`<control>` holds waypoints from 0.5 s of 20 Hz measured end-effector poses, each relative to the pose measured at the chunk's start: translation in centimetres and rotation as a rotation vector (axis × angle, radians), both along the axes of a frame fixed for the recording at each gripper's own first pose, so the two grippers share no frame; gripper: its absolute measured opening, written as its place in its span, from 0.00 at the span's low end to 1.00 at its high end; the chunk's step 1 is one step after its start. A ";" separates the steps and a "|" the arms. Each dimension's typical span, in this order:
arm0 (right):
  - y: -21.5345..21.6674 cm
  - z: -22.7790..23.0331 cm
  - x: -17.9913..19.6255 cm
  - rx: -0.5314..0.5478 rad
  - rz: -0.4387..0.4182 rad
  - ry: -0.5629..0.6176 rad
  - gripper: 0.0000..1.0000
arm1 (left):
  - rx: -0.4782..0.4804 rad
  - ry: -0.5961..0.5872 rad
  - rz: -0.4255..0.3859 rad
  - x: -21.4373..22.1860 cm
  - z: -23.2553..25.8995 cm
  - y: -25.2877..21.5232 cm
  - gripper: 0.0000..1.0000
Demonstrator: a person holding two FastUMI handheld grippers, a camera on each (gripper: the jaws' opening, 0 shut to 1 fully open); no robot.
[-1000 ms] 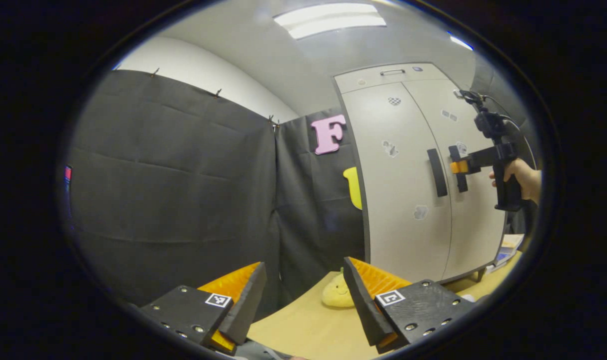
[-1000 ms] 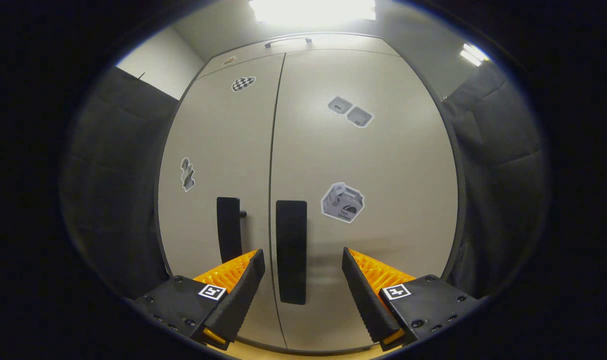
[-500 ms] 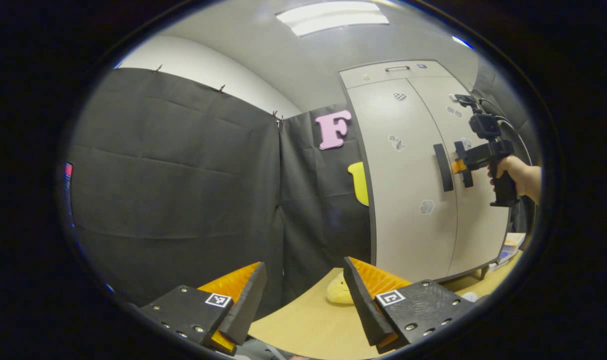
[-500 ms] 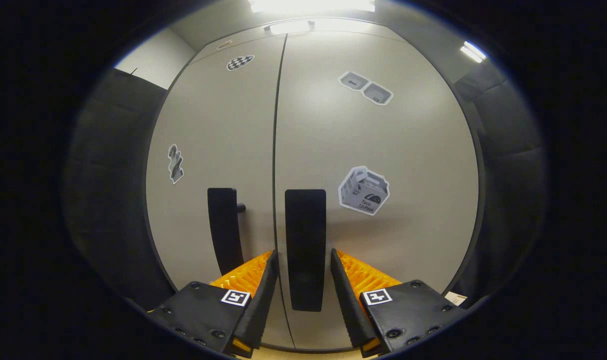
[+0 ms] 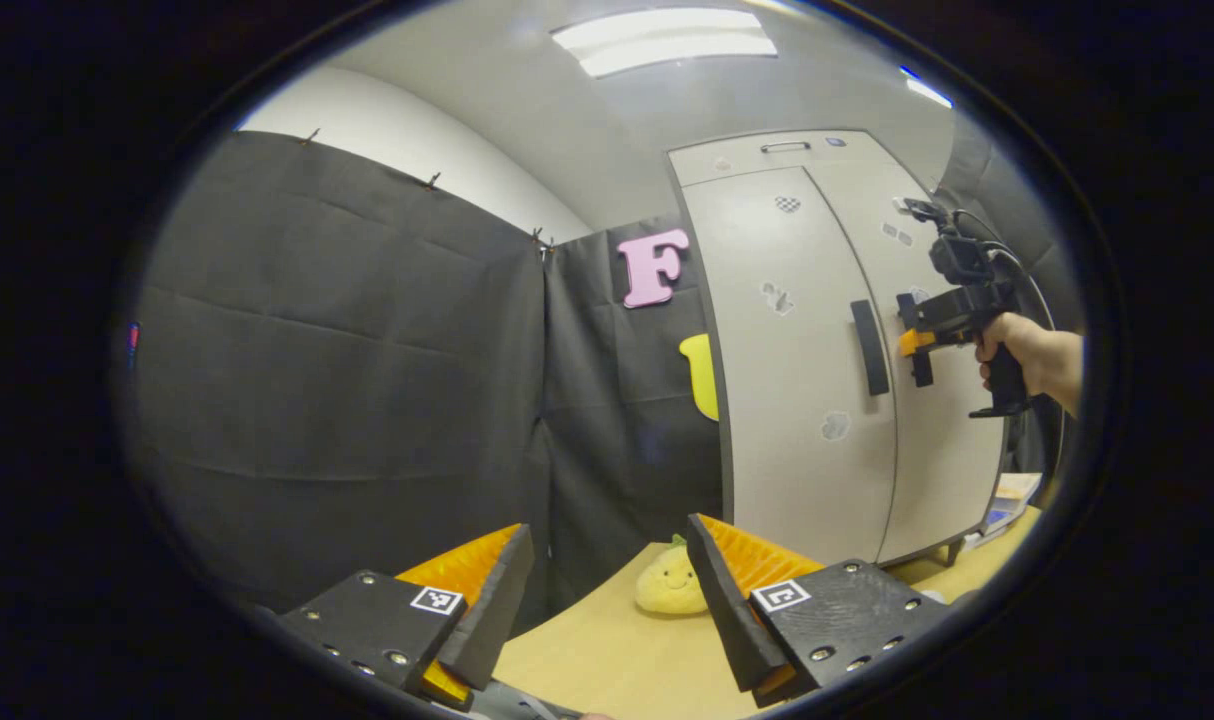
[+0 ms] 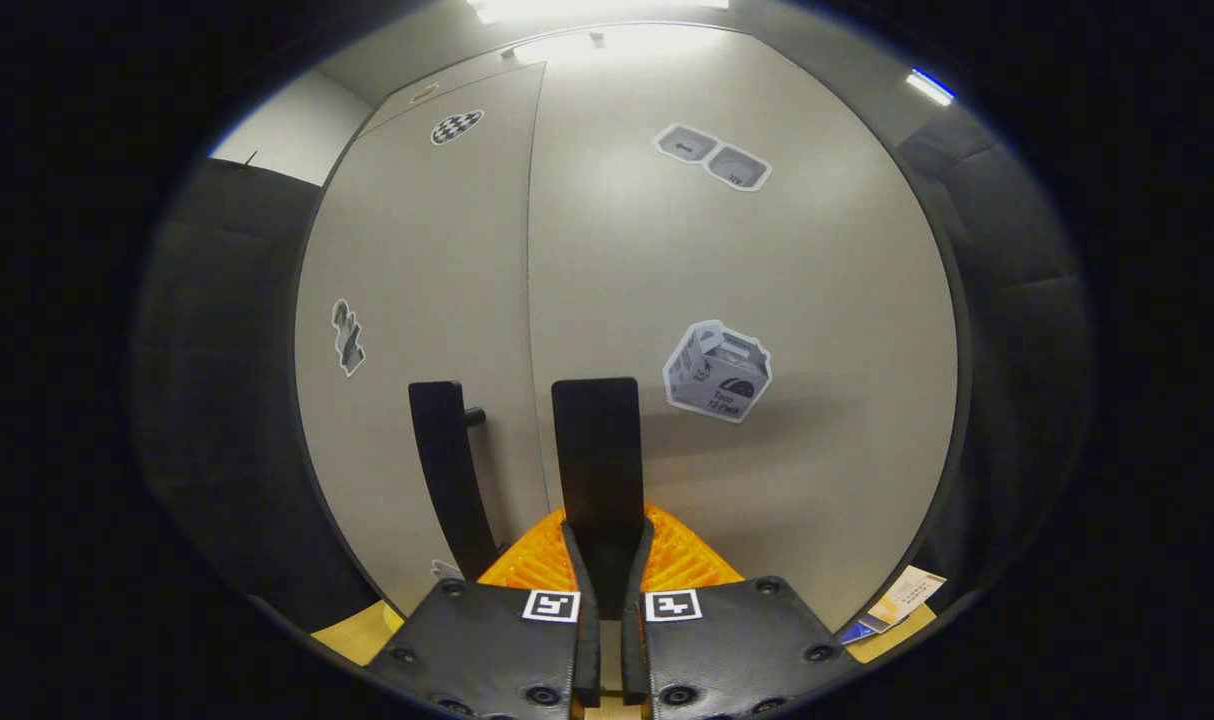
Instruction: Grab one shoe with the right hand and put it into the shoe cabinet, grab the other shoe with the left hand and put it into the shoe cabinet; then close the right door with the right hand and the left door with the left hand.
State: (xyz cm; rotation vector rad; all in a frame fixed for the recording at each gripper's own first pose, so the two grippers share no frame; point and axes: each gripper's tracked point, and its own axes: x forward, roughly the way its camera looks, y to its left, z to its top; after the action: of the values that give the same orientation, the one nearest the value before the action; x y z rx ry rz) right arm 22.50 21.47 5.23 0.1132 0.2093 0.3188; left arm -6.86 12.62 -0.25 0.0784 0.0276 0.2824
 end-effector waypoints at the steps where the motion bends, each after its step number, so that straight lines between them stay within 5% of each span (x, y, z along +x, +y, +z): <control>1: -0.1 0.0 -0.3 0.004 0.012 -0.002 0.10 | -0.002 -0.004 -0.012 0.2 0.0 -0.3 0.89; 10: -2.0 0.8 -4.7 0.020 0.100 0.021 0.10 | -0.024 -0.014 -0.143 2.2 0.6 -4.9 0.89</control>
State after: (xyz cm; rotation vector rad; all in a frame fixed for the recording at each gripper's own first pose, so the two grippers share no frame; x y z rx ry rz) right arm 17.79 19.44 6.05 0.1266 0.2333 0.4193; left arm -4.67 7.72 0.33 0.0545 0.0116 0.1400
